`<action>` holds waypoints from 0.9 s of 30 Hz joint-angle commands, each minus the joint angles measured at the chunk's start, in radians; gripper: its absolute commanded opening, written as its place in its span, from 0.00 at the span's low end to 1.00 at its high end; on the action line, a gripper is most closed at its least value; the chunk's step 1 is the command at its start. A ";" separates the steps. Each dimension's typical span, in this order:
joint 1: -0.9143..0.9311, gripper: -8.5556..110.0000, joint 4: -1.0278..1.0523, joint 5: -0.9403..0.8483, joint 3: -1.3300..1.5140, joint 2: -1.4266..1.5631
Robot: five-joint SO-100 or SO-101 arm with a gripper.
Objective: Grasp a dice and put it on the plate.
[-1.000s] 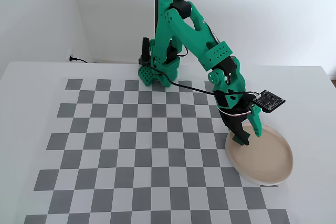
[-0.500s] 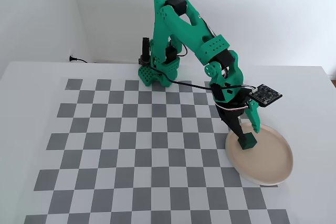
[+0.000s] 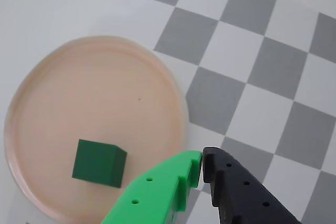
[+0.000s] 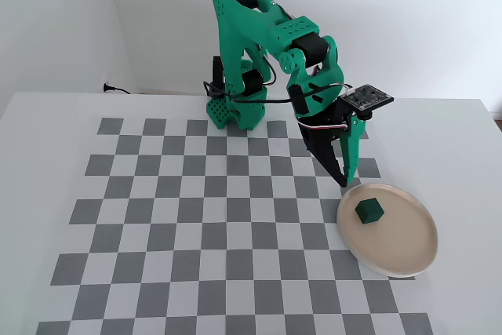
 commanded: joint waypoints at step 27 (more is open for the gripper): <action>0.275 0.04 0.046 0.362 0.528 0.917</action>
